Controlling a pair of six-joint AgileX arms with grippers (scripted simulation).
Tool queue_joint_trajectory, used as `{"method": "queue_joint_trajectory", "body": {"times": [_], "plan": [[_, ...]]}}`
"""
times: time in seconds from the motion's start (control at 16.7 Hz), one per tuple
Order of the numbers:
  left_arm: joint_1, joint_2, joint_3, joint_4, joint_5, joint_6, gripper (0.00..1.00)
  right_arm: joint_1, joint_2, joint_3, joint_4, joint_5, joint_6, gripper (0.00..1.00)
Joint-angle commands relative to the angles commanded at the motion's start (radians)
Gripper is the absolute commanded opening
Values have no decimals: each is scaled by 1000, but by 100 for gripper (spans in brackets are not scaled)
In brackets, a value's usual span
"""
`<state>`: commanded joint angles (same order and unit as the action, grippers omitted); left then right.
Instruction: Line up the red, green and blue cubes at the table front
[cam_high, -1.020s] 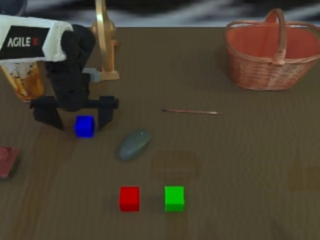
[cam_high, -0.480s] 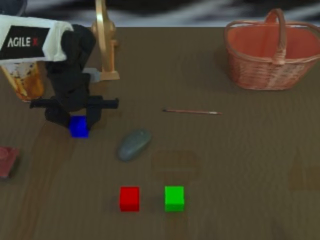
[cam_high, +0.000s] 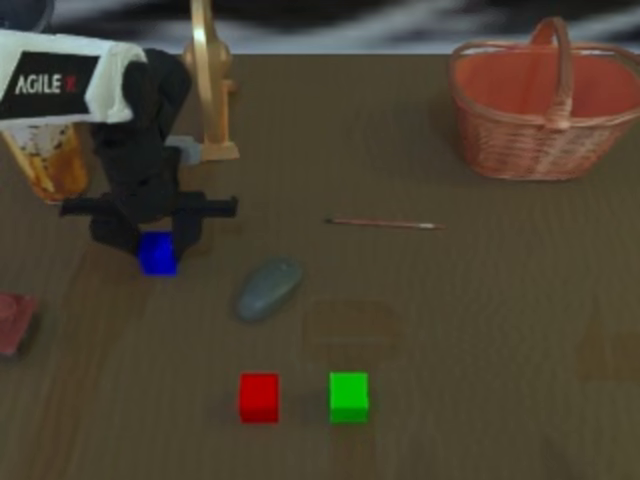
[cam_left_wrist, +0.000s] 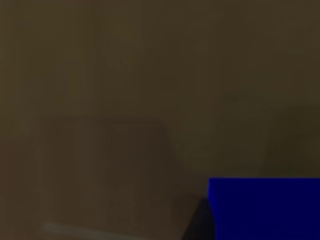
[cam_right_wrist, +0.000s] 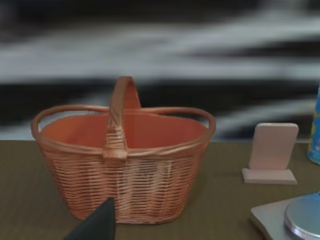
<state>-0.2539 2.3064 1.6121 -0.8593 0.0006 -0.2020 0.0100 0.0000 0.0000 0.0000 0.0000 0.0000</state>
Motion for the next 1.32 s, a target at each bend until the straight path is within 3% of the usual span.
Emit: {"method": "queue_joint_trajectory", "body": {"times": [0.48,0.84,1.02,1.32], "plan": [[17,-85,125,-216,-1,-2,0,0,0,0,0,0,0,100],[-1,-85,140,-230,-2,-15,0,0,0,0,0,0,0,100],[-100,-57,190,-259,-3,-113,0,0,0,0,0,0,0,100],[-409,-3,299,-331,-6,-442,0,0,0,0,0,0,0,100]]}}
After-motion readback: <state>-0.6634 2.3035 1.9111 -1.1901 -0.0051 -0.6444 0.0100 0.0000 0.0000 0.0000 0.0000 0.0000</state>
